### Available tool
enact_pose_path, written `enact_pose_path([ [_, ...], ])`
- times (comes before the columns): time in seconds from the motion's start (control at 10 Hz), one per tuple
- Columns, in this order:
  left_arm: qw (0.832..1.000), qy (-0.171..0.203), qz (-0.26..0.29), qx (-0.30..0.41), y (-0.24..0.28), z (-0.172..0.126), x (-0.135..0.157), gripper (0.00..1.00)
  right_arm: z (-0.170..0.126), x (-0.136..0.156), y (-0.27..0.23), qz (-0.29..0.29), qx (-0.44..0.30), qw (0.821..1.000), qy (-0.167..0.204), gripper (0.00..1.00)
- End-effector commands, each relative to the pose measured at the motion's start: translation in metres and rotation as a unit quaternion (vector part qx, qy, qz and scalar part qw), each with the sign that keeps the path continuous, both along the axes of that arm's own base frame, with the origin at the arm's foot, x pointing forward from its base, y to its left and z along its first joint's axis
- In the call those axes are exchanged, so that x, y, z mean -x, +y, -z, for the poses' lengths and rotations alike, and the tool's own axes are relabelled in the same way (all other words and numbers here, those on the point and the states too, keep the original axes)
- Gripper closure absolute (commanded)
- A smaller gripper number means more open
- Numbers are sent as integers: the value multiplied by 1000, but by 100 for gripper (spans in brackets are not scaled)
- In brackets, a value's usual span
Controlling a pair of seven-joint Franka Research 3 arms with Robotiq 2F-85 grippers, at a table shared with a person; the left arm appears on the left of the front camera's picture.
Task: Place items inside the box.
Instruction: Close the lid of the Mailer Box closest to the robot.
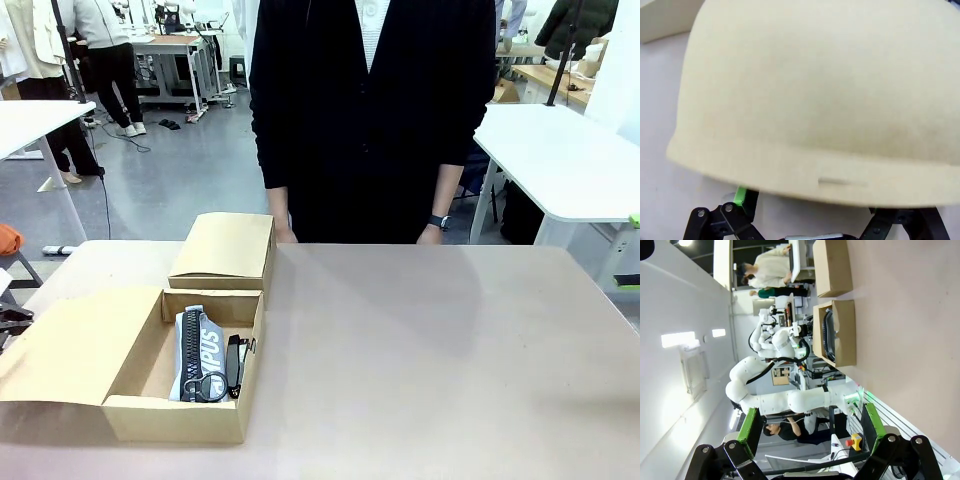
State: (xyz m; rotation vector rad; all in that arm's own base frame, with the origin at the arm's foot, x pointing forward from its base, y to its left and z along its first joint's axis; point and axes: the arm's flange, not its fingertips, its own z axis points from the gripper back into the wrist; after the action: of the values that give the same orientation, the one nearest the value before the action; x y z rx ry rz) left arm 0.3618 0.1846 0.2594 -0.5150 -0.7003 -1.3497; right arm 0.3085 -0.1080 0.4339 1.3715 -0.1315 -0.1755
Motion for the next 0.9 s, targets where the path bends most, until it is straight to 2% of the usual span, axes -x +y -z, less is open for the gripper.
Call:
enact_pose_path([
  [0.0,999,-18,15,29,-10,8,-5,0,-3,1,0,-2,-1,1000,-4,0],
  [0.2,997,-40,25,65,-20,1,-6,0,-3,1,0,-2,-1,1000,-4,0],
  [0.5,985,-93,63,128,-36,-22,10,0,-3,1,0,-2,-1,1000,-4,0],
  [0.8,972,-138,73,177,-62,-57,27,0,-3,1,0,-2,-1,1000,-4,0],
])
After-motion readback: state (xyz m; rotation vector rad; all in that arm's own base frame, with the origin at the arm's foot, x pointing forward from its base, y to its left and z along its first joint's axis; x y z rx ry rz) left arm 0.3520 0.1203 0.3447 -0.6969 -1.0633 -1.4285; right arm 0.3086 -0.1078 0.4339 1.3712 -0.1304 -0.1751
